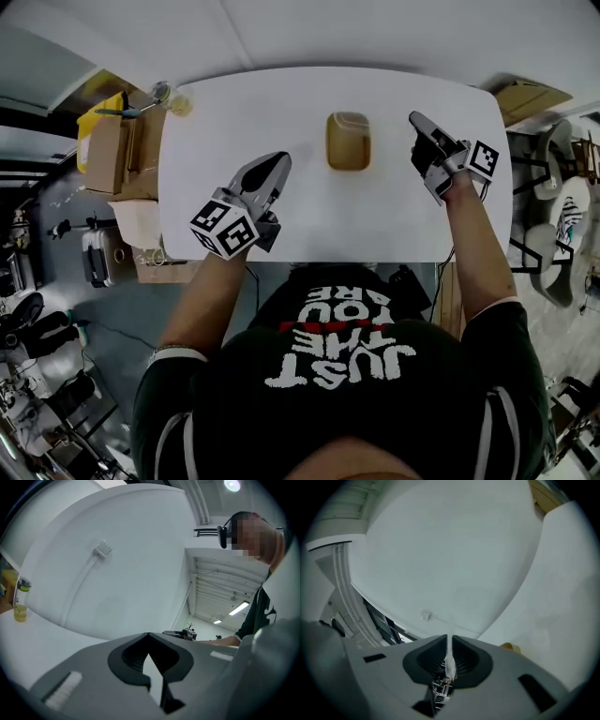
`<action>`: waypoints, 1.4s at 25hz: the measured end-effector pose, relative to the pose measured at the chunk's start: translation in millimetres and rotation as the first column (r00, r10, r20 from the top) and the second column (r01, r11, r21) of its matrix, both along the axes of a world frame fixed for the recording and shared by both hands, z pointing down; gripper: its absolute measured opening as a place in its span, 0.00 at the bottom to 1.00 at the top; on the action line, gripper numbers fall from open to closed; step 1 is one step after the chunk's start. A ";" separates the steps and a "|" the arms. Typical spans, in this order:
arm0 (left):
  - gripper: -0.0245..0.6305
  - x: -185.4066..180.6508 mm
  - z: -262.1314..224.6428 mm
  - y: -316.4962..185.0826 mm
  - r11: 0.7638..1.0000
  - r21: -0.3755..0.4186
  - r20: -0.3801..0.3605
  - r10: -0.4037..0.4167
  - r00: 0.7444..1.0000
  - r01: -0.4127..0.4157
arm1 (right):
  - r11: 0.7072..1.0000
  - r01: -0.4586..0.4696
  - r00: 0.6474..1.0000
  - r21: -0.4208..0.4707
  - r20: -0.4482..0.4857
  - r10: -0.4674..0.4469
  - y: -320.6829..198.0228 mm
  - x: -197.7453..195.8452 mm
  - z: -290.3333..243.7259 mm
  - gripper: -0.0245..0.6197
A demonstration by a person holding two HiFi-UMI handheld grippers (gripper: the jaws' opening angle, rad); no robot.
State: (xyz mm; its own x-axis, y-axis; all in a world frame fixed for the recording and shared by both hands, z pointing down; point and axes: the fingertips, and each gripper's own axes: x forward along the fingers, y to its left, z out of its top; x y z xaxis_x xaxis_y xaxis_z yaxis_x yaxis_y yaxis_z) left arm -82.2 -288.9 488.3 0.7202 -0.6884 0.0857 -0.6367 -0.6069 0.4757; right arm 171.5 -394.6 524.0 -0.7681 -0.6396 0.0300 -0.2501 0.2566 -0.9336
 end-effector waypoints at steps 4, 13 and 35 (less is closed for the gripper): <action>0.05 8.5 -36.4 10.7 0.998 0.063 0.014 -0.003 1.000 0.002 | 0.997 -0.029 1.000 0.065 0.007 0.028 14.6 13.9 -46.7 0.10; 0.05 5.6 -112.5 1.7 0.984 0.178 0.001 -0.022 1.000 0.021 | 0.968 -0.073 0.997 0.238 -0.015 0.079 14.8 24.1 -154.9 0.10; 0.05 -9.4 -213.9 -8.7 0.940 0.339 0.028 -0.047 0.999 0.035 | 0.833 -0.105 0.983 0.543 -0.071 0.170 48.1 22.9 -314.0 0.10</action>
